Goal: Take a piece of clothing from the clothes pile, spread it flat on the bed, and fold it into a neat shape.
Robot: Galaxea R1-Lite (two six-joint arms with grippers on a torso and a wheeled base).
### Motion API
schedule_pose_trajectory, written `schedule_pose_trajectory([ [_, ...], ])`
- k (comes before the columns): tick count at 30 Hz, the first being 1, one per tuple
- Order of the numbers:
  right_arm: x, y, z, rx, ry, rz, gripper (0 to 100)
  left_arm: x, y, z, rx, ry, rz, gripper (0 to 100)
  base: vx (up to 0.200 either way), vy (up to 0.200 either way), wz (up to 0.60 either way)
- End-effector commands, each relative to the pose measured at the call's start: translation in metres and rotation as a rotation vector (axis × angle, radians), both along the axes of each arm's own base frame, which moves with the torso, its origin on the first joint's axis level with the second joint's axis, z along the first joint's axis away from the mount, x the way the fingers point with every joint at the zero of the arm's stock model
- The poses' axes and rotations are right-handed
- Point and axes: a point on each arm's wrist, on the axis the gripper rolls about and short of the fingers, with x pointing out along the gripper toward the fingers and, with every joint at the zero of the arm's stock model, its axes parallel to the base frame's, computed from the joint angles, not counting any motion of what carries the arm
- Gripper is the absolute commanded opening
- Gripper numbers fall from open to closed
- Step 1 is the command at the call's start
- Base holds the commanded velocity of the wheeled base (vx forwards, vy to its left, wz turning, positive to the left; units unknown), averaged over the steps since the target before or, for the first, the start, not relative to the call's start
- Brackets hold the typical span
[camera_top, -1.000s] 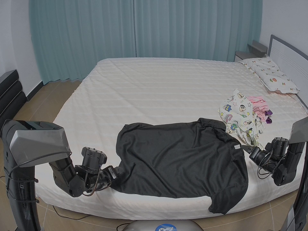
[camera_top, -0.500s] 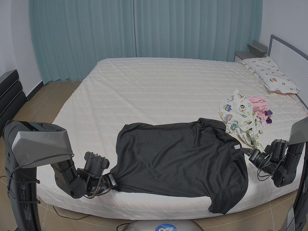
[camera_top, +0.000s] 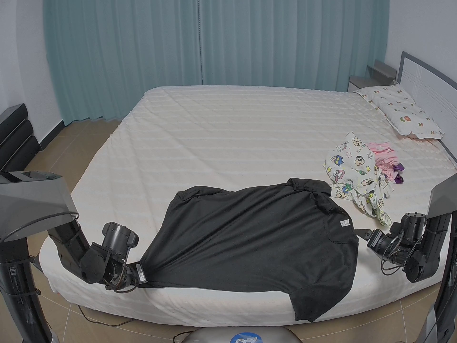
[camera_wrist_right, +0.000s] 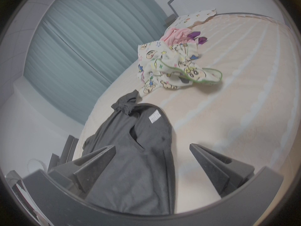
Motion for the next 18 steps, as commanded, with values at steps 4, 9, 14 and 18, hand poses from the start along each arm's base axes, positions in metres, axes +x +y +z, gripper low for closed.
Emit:
schedule_pose_trajectory([
  [4, -0.013, 0.018, -0.024, -0.035, 0.096, 0.104, 100, 0.001, 0.005, 0.009, -0.009, -0.018, 0.012, 0, 0.0, 0.0, 0.0],
  [9, -0.014, 0.03, -0.029, -0.037, 0.101, 0.146, 100, -0.001, 0.004, 0.008, -0.023, -0.004, 0.001, 0, 0.0, 0.0, 0.0],
  [14, -0.015, 0.035, -0.032, -0.039, 0.113, 0.167, 100, 0.0, 0.004, 0.009, -0.04, -0.006, -0.008, 0, 0.0, 0.0, 0.0],
  [18, -0.014, 0.038, -0.035, -0.043, 0.118, 0.173, 100, 0.0, 0.003, 0.009, -0.051, -0.005, -0.015, 0, 0.0, 0.0, 0.0],
])
